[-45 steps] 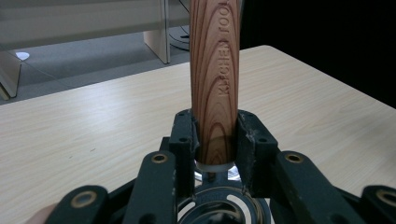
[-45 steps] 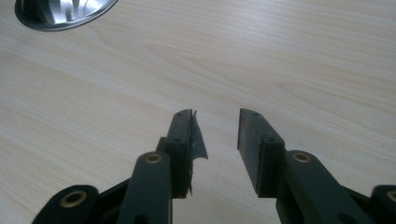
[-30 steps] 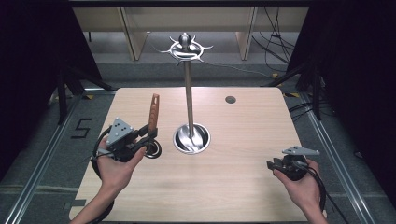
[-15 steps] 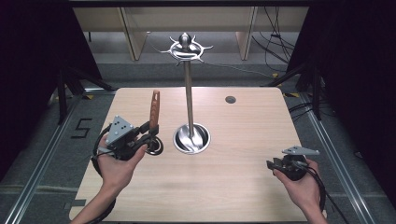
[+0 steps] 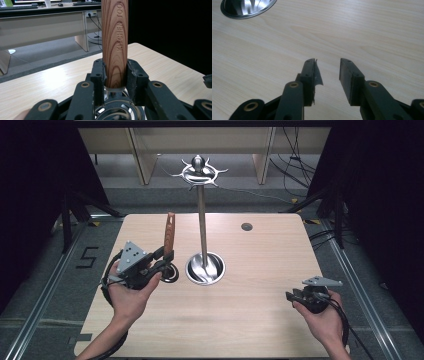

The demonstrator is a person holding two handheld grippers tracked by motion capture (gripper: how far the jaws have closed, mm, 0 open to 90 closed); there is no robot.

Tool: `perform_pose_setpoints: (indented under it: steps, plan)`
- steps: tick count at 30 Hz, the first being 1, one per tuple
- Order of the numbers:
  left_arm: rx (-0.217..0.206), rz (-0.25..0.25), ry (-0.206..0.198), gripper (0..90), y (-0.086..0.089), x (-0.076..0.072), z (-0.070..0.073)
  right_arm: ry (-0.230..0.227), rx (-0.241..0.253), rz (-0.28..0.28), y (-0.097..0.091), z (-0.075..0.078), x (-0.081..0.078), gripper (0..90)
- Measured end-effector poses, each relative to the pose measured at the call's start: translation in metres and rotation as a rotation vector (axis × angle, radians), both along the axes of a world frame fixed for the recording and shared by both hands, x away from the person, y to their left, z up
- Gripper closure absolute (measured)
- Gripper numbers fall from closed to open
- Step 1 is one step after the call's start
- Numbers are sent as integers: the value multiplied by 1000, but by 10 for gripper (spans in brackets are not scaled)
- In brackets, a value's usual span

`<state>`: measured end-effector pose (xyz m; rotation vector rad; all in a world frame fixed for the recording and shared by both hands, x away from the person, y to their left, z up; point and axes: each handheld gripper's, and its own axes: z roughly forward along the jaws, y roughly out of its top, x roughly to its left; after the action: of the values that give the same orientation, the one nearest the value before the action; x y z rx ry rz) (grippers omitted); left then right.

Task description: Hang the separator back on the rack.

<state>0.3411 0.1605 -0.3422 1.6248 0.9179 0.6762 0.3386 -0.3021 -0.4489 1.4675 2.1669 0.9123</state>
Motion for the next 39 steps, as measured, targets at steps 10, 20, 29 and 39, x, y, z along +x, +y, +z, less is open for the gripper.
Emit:
perform_pose_setpoints:
  steps: [10, 20, 29, 39]
  plan:
    - [-3, -5, -9, 694, -3, 1, 4, -19, 7, -4, 0, 0, 1, 660]
    - [1, -15, -24, 694, -9, 3, 10, -52, -26, 45, -3, -3, 4, 658]
    - [-2, -26, -42, 694, -16, 4, 16, -12, 14, -23, 1, 0, 0, 658]
    - [-17, -22, -49, 693, -19, 6, 19, -5, 2, -3, -2, 0, 1, 658]
